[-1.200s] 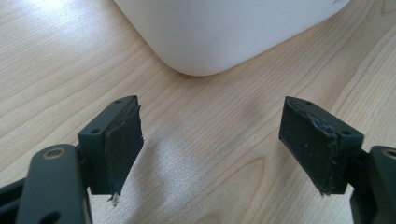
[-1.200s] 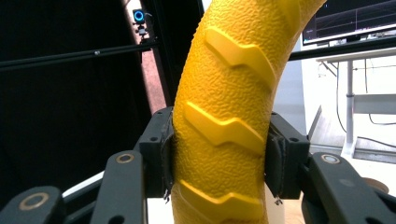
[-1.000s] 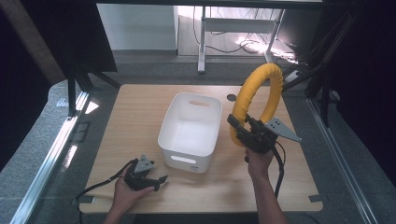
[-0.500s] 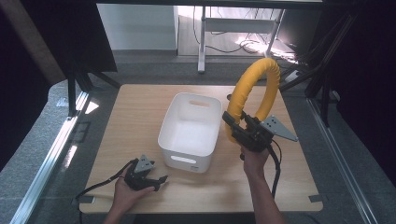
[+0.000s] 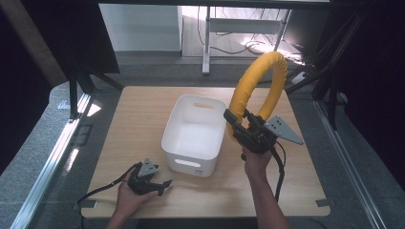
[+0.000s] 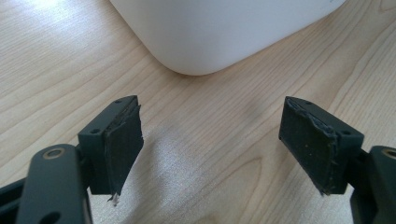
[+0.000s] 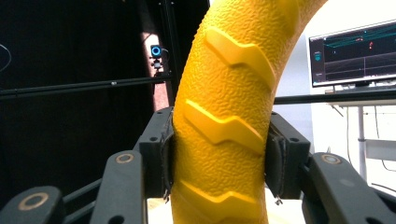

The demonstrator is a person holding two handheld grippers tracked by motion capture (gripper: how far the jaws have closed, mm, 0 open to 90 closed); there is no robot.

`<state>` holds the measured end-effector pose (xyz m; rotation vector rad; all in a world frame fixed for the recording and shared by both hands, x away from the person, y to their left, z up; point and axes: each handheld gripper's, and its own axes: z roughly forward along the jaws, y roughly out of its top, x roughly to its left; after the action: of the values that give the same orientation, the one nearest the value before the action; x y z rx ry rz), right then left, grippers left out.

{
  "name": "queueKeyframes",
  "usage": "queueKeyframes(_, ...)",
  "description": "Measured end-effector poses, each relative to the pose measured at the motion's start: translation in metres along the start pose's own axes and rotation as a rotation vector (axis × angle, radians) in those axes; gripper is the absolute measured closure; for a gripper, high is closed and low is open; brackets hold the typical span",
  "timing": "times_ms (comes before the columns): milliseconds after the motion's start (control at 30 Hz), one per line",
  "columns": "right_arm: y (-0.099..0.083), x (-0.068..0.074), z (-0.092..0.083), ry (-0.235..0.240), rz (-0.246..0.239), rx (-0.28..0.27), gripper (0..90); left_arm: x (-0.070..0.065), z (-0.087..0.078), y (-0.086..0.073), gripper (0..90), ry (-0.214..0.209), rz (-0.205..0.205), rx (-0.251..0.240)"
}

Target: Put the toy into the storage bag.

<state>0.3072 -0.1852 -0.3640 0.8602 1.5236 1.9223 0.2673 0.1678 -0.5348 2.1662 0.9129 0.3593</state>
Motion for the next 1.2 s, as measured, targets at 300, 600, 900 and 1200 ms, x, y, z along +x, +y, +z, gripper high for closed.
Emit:
queueKeyframes(300, 0.0, 0.006, 0.009, -0.009, 0.006, 0.0, 50.6, 0.0, 0.001, 0.0, 21.4, -0.002, 0.003, -0.001)
queueKeyframes(600, 0.007, 0.019, 0.017, -0.041, -0.023, -0.014, 50.6, 0.0, 0.001, 0.0, 21.5, -0.005, 0.004, 0.003)
queueKeyframes(900, 0.013, 0.042, 0.033, -0.024, -0.081, -0.008, 50.6, 0.0, 0.0, 0.0, 21.4, -0.007, 0.007, 0.0)
queueKeyframes(1200, 0.021, 0.055, 0.046, 0.035, -0.108, 0.001, 50.5, 0.0, 0.0, 0.001, 21.4, -0.005, 0.006, 0.003)
